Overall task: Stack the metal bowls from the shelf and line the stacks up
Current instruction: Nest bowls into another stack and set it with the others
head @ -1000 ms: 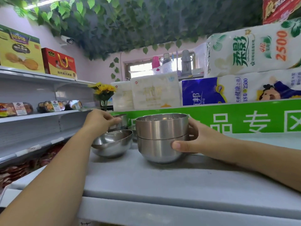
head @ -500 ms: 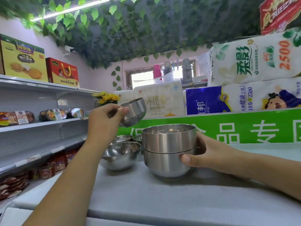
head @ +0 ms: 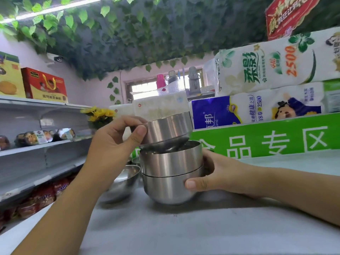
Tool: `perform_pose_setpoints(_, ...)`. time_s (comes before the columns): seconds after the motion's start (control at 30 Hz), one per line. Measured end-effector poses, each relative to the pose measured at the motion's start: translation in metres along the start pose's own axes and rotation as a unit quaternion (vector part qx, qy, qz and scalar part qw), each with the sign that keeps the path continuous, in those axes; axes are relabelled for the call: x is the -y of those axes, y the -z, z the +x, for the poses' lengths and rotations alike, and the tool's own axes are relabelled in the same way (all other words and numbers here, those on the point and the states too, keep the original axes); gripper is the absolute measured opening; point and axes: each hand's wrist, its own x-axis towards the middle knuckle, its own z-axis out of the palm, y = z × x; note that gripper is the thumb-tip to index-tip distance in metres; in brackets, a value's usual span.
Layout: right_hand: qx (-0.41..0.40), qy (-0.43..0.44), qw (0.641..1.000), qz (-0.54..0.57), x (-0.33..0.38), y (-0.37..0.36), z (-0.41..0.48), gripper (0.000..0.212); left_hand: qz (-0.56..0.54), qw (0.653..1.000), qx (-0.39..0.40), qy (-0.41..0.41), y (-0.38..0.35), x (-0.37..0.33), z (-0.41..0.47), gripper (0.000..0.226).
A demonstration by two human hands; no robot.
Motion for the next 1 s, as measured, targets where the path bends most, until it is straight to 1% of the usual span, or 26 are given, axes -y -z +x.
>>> perform_pose_setpoints(0.1,-0.005,-0.001,1.000,-0.011,0.001,0.001,0.000,0.085,-0.008,0.999,0.047,0.016,0.004,0.002,-0.001,0.020)
perform_pose_setpoints(0.13,-0.008,-0.002,1.000,-0.018,0.001,0.001,0.000,0.087,-0.009,0.998,0.055,0.024,0.005,0.002,-0.002,0.027)
perform_pose_setpoints(0.23,-0.012,-0.006,1.000,-0.020,0.001,0.001,-0.001,0.085,-0.031,0.996,0.063,0.064,0.007,0.003,-0.002,0.058)
perform_pose_setpoints(0.33,-0.008,-0.007,1.000,-0.025,0.001,0.003,-0.001,0.081,-0.028,0.985,0.096,0.141,0.003,0.007,-0.004,0.096)
perform_pose_setpoints(0.37,-0.007,-0.006,1.000,-0.028,0.002,0.003,-0.001,0.082,-0.024,0.981,0.109,0.158,0.001,0.007,-0.005,0.103)
perform_pose_setpoints(0.43,-0.011,-0.005,0.999,-0.036,0.003,0.003,-0.001,0.083,-0.023,0.978,0.122,0.165,-0.001,0.005,-0.006,0.107)
perform_pose_setpoints(0.57,-0.028,-0.006,0.998,-0.060,0.004,0.005,-0.004,0.087,-0.006,0.977,0.109,0.185,-0.004,0.000,-0.009,0.108)
perform_pose_setpoints(0.7,-0.011,-0.005,0.999,-0.038,0.009,0.008,-0.007,0.077,-0.025,0.976,0.086,0.197,-0.010,-0.007,-0.011,0.106)
perform_pose_setpoints(0.77,0.003,-0.013,1.000,-0.027,0.014,0.014,-0.009,0.075,-0.039,0.976,0.080,0.201,-0.014,-0.010,-0.009,0.108)
perform_pose_setpoints(0.83,0.005,-0.018,0.999,-0.033,0.020,0.023,-0.011,0.073,-0.040,0.975,0.086,0.202,-0.022,-0.016,-0.006,0.106)
perform_pose_setpoints(0.9,0.010,-0.018,0.999,-0.048,0.028,0.034,-0.014,0.069,-0.053,0.976,0.076,0.196,-0.030,-0.019,-0.003,0.105)
perform_pose_setpoints(0.93,0.012,-0.018,0.998,-0.057,0.032,0.040,-0.016,0.071,-0.066,0.977,0.067,0.191,-0.034,-0.020,-0.002,0.107)
perform_pose_setpoints(1.0,0.006,-0.020,0.997,-0.075,0.037,0.052,-0.022,0.083,-0.086,0.978,0.054,0.181,-0.045,-0.026,0.000,0.115)
